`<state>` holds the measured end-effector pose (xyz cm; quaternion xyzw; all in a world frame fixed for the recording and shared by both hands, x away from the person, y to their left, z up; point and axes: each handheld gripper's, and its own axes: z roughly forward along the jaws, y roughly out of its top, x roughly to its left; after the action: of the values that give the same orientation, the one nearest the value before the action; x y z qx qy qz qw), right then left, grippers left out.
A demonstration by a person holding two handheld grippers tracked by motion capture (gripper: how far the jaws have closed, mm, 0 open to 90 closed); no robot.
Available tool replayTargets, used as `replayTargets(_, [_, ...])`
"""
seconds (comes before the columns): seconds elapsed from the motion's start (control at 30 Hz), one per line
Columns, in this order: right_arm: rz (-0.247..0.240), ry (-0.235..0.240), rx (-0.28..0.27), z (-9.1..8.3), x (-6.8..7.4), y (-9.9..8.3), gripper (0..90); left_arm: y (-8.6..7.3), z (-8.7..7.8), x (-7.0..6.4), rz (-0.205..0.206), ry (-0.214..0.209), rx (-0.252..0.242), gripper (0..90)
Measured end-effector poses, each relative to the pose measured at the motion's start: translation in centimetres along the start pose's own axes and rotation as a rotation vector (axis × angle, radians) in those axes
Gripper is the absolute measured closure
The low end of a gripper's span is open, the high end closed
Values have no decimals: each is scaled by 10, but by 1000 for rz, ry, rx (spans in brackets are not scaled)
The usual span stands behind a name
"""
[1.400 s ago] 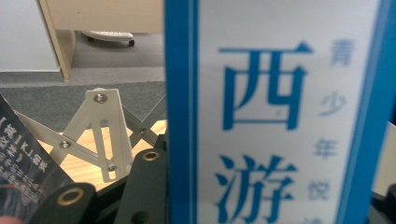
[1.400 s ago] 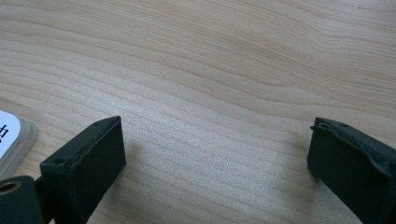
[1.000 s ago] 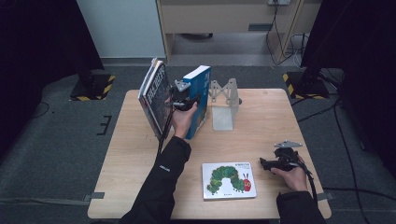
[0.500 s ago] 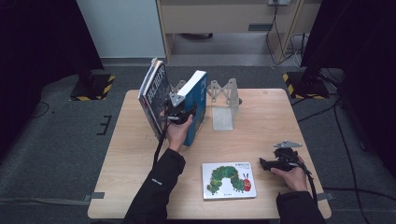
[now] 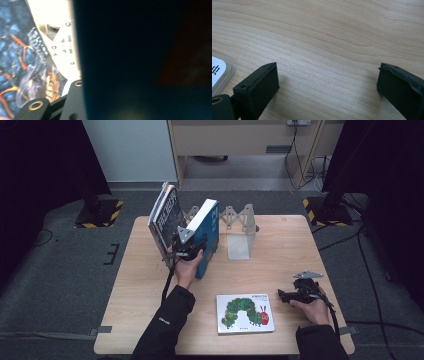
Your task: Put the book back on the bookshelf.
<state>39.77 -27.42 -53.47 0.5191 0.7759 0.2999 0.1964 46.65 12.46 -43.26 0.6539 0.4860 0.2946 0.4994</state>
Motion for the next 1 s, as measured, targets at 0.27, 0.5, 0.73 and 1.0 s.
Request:
replayTargets(0.27, [1, -1, -2, 0, 0, 0, 42, -10, -3, 1, -6, 1, -66, 588])
replayTargets(0.5, [-4, 1, -3, 0, 0, 0, 42, -18, -4, -3, -15, -31, -118, 570])
replayTargets(0.73, [-4, 2, -1, 0, 0, 0, 41, -22, -7, -2, -9, -30, -124, 557])
replayTargets(1.0, [0, 0, -1, 0, 1, 0, 42, -25, -5, -2, 0, -14, -139, 591])
